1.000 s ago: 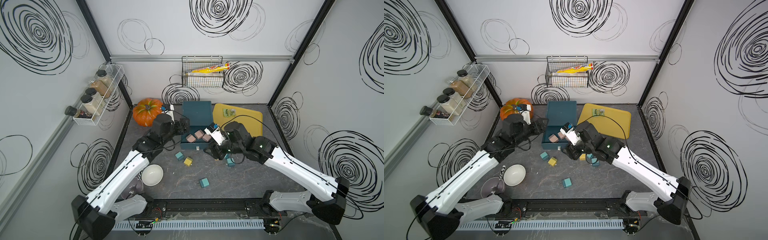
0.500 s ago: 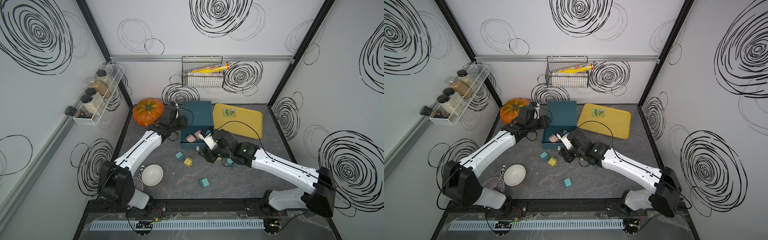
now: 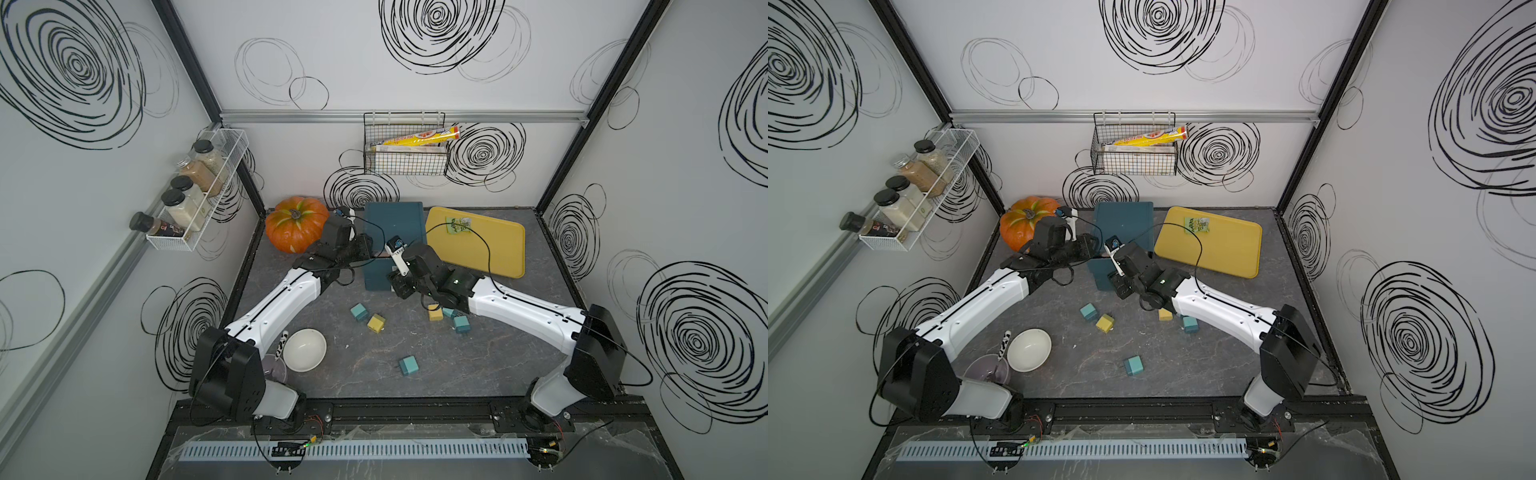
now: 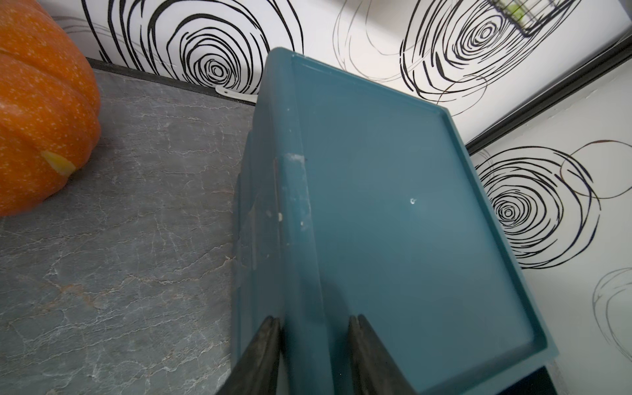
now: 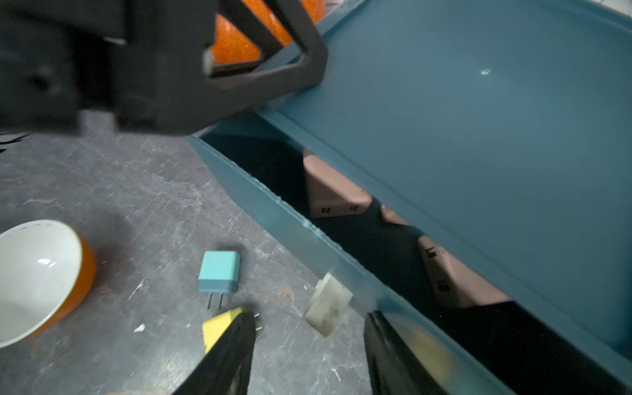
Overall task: Place the plugs into the drawer by color
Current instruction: Close the drawer in the storage box, then open the drawer in the storage box.
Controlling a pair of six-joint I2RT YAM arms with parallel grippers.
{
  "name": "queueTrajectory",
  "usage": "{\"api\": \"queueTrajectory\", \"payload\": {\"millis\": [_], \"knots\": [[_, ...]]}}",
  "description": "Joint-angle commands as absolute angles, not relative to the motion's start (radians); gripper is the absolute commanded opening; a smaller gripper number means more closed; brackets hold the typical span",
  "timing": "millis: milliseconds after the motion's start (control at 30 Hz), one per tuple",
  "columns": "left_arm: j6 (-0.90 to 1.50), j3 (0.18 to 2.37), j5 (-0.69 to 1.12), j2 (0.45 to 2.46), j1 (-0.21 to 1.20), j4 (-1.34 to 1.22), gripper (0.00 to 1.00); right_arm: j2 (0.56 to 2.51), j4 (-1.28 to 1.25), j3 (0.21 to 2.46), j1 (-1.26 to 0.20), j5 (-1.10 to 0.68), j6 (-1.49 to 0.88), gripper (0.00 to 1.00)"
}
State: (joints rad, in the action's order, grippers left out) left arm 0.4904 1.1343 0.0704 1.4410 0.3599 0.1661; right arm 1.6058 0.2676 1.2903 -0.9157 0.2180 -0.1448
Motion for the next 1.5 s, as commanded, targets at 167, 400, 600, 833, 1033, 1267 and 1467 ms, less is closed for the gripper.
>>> {"api": "queueTrajectory", "payload": {"millis": [167,400,600,833,1033,1267,1467], "knots": [[0.486,1.081,0.096,1.41,0.368,0.15,0.4,1.617,0.095,1.289,-0.891,0.366,-0.1,0.56],[0.495,1.072,0.108,1.404,0.369,0.143,0.4,1.638,0.078,1.287,-0.892,0.366,-0.093,0.57],[0.567,1.025,0.085,1.29,0.367,0.101,0.51,1.446,0.018,1.182,-0.89,0.236,-0.133,0.55],[0.811,0.736,0.259,1.034,0.308,-0.217,0.71,1.23,0.029,1.135,-0.818,0.22,-0.14,0.66],[1.212,0.383,0.382,0.996,0.33,-0.802,0.74,1.309,0.143,1.235,-0.632,0.054,-0.199,0.72],[1.248,0.24,0.089,1.08,0.574,-1.055,0.78,1.479,0.2,1.313,-0.554,-0.051,-0.229,0.71],[1.37,0.175,0.009,1.308,0.611,-1.377,0.75,1.573,0.19,1.345,-0.522,-0.164,-0.227,0.63]]}}
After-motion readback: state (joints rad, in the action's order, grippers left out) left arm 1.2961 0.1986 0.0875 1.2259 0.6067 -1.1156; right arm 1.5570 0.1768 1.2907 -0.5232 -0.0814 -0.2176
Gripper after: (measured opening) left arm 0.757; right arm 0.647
